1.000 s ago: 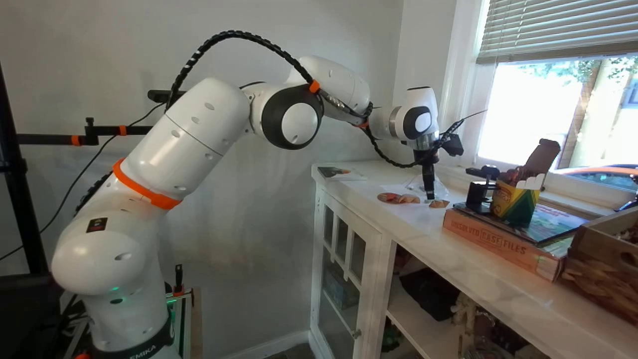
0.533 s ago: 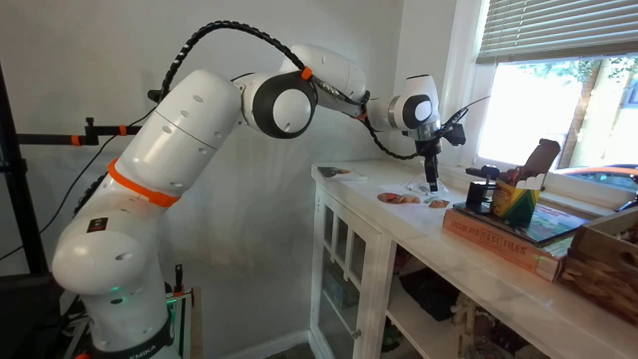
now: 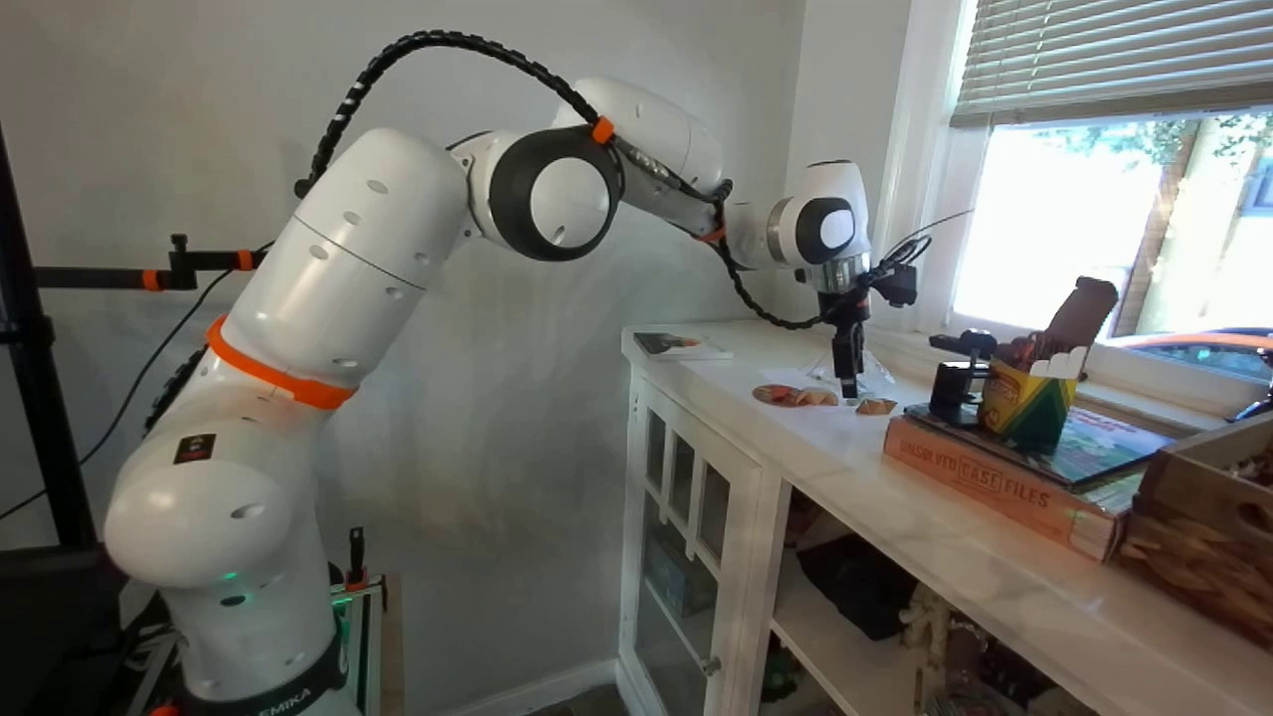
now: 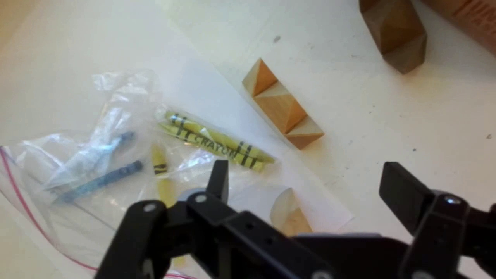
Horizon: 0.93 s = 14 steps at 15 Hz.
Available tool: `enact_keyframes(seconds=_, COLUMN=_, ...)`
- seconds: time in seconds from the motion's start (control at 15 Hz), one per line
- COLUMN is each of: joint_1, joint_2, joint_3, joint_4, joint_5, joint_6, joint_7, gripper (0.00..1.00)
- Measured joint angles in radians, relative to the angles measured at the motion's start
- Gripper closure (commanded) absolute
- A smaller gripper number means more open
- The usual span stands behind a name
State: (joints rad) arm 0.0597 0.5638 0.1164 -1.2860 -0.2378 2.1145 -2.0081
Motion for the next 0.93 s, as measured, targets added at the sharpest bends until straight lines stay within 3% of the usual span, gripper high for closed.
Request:
enact_keyframes(seconds=0.8, joint_1=0.000, joint_2=0.000, joint_3=-0.013, joint_4=-0.034, joint_5=0.000, joint_6=0.040, joint_7=0.171, gripper=0.00)
enact_keyframes(seconds=0.87, joint_1=0.000, joint_2=0.000, joint_3=-0.013, joint_4=-0.034, joint_5=0.000, joint_6=0.040, joint_7=0.183, gripper=0.04)
enact_keyframes(seconds=0.93, joint_1=0.000, joint_2=0.001, joint_3=-0.014, joint_4=-0.034, joint_5=0.000, joint_6=0.041, joint_7=0.194, gripper=0.28)
